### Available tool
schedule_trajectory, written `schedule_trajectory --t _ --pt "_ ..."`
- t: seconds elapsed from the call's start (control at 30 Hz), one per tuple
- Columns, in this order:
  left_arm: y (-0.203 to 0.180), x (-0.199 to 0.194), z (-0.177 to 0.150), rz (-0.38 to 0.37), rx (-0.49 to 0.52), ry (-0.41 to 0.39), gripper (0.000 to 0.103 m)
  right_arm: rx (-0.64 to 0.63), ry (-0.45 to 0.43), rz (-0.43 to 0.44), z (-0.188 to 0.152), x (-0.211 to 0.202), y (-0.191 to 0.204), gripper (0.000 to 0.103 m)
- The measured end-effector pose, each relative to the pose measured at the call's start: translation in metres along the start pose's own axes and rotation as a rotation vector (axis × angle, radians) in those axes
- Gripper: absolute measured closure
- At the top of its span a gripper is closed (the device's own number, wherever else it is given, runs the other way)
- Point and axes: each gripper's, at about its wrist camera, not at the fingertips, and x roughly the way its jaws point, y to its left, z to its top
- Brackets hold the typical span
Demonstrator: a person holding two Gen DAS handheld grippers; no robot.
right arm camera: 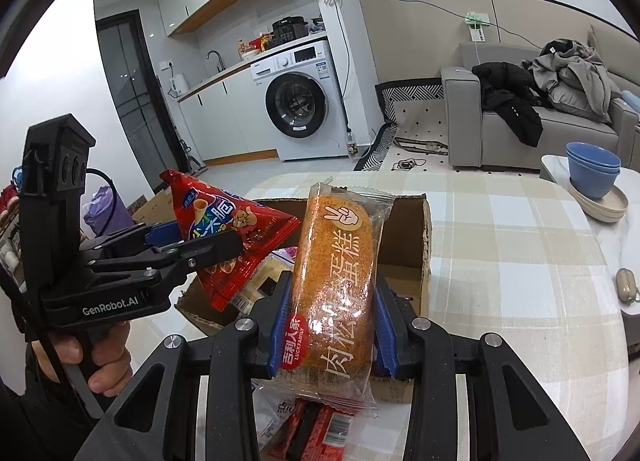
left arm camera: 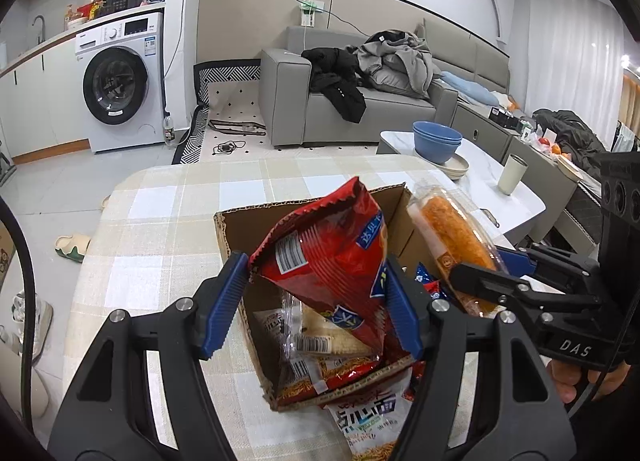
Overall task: Organize snacks
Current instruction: 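Lift the red chip bag with the left tool while the right tool lifts the sponge-cake pack over the box, then drop both packs into the box and open both tools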
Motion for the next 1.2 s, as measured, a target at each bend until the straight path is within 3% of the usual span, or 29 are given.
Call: schedule_trajectory --t 0.4,0.8,0.87,0.93,1.1,1.2 --pt "-0.006 0.055 -0.002 0.028 0.034 0.079 0.039 -0.017 0.062 -0.068 0.001 0.037 -0.003 0.066" --pt "-0.016 0.085 0.005 0.059 0.080 0.100 0.039 -0.067 0.069 -0.119 0.002 0.046 0.000 0.065" --pt "-0.017 0.091 0.005 0.077 0.102 0.111 0.038 -0.065 0.059 -0.108 0.001 0.043 -0.001 0.062" --pt "-0.017 0.097 0.004 0.074 0.107 0.119 0.038 -0.069 0.036 -0.094 -0.001 0.036 0.000 0.051" --pt "-0.018 0.102 0.004 0.083 0.112 0.117 0.037 -0.046 0.005 -0.082 -0.003 0.019 -0.008 0.050" --pt "-0.020 0.100 0.002 0.080 0.113 0.120 0.033 -0.049 -0.017 -0.111 -0.005 0.006 -0.010 0.031"
